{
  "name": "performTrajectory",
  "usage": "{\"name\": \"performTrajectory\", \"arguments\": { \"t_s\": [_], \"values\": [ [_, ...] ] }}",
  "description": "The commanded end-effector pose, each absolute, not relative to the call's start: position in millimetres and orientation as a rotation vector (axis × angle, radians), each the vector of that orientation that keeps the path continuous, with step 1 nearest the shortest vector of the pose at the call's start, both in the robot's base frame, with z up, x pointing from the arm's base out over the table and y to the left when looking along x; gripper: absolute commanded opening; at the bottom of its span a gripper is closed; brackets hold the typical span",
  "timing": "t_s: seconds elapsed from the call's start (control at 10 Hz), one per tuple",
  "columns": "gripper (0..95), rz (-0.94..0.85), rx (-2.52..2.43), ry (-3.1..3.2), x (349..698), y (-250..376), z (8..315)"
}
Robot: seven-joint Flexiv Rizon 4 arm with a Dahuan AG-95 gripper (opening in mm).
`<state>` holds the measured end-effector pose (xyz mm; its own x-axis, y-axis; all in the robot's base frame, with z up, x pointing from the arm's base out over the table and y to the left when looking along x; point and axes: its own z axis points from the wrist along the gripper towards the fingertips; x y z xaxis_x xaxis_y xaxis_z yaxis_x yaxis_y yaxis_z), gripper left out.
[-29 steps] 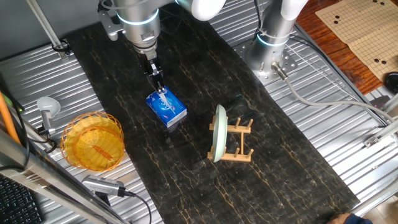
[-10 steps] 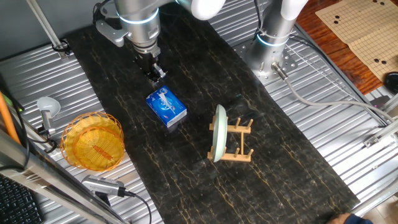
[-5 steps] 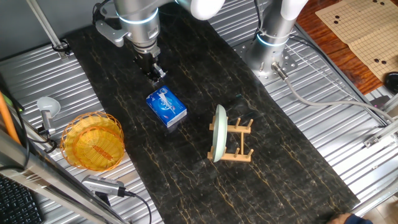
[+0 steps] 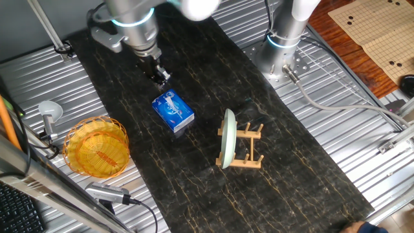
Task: Take the dish off the dish rack
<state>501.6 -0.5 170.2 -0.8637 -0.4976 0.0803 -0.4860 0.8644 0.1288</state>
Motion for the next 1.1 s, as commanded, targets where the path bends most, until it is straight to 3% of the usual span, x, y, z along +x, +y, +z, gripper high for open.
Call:
{"name": "performTrajectory", "arguments": {
  "t_s": [0.1, 0.8, 1.0, 1.1],
  "values": [
    [0.0, -0.354, 0.876, -2.859, 500.4, 0.0, 170.7],
    [0.0, -0.39, 0.987, -2.82, 500.4, 0.0, 170.7],
    [0.0, -0.396, 1.047, -2.758, 499.9, 13.0, 190.5],
    [19.0, -0.402, 1.05, -2.749, 495.3, 26.7, 197.3]
  ]
}}
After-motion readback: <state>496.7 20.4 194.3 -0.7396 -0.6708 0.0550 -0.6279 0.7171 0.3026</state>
